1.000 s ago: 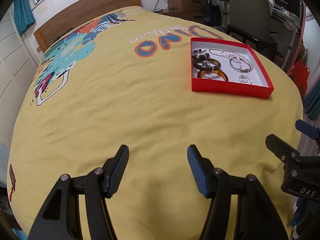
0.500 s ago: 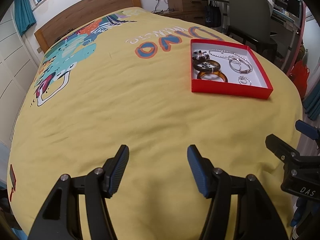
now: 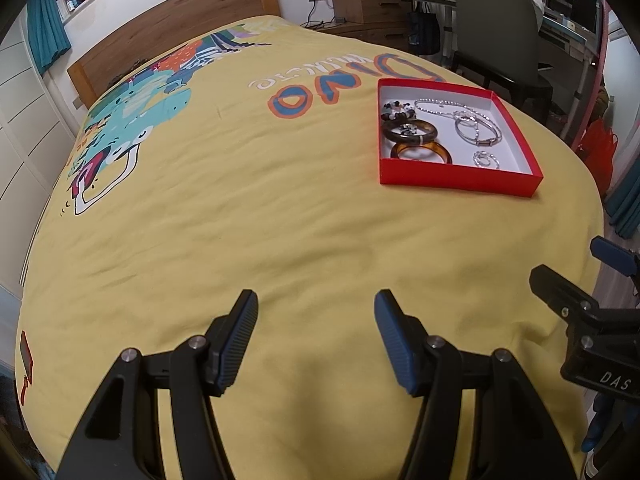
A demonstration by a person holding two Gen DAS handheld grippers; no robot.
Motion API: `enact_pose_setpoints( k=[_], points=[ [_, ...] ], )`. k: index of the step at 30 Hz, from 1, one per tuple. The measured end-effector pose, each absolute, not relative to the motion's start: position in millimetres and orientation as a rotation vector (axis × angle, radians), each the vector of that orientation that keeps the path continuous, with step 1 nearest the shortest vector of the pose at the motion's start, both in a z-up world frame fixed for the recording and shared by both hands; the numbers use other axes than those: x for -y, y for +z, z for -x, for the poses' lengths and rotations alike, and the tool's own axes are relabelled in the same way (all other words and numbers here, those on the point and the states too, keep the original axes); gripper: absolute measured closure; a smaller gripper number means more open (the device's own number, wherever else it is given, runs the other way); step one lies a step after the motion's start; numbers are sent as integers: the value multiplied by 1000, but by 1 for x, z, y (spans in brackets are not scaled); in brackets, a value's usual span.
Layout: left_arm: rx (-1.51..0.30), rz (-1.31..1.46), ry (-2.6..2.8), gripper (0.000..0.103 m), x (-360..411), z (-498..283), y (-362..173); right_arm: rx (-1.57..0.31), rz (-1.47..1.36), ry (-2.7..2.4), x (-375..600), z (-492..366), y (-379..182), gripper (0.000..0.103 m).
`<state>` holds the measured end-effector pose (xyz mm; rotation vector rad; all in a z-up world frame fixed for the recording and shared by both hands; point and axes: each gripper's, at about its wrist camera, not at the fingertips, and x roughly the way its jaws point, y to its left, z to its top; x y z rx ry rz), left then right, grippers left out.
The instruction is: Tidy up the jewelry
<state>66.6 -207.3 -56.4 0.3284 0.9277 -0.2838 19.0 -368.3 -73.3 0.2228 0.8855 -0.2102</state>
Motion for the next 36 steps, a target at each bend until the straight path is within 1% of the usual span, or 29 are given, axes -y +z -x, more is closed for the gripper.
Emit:
enact_pose_setpoints(
  k=[36],
  points=[
    [-943,-337,-295,44,209,-64,-65,-879,-194,-244,362,-17,-70,1]
  ],
)
